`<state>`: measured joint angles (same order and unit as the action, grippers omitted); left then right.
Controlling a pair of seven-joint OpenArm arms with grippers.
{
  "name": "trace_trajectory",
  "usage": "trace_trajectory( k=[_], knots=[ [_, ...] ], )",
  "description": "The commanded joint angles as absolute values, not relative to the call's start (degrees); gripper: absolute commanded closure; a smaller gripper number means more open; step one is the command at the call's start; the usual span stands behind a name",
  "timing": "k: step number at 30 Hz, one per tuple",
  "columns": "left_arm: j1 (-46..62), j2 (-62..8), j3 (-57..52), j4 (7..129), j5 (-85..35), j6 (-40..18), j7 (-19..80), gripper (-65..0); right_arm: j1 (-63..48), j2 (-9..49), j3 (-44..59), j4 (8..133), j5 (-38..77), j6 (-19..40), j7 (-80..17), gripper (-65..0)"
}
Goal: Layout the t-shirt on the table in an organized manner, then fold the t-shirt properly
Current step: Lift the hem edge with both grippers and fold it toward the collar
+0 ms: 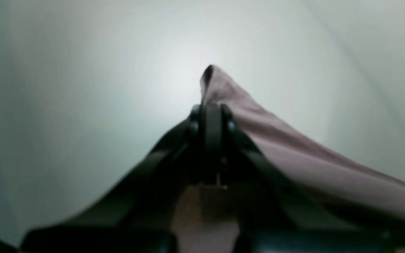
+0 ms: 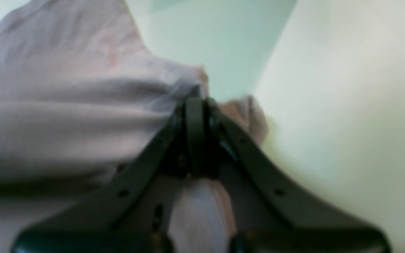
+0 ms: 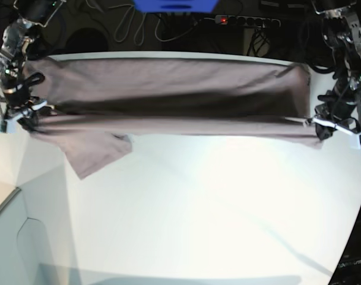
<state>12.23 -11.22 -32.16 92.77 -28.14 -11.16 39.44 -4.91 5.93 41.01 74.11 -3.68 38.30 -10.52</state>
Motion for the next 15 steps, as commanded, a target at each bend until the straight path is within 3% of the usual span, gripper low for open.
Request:
trace_trajectory(
  k=[1, 15],
  knots=[
    [12.6, -11.4, -32.5, 94.2, -28.3, -10.9, 37.9, -0.1, -5.3, 7.2, 40.7, 75.2, -3.1, 40.0, -10.2, 0.0],
    [15.1, -10.4, -32.5, 86.8, -28.2, -10.9, 37.3, -0.1, -9.5, 6.9, 40.7, 74.7, -3.2, 40.0, -10.2, 0.0]
  ],
)
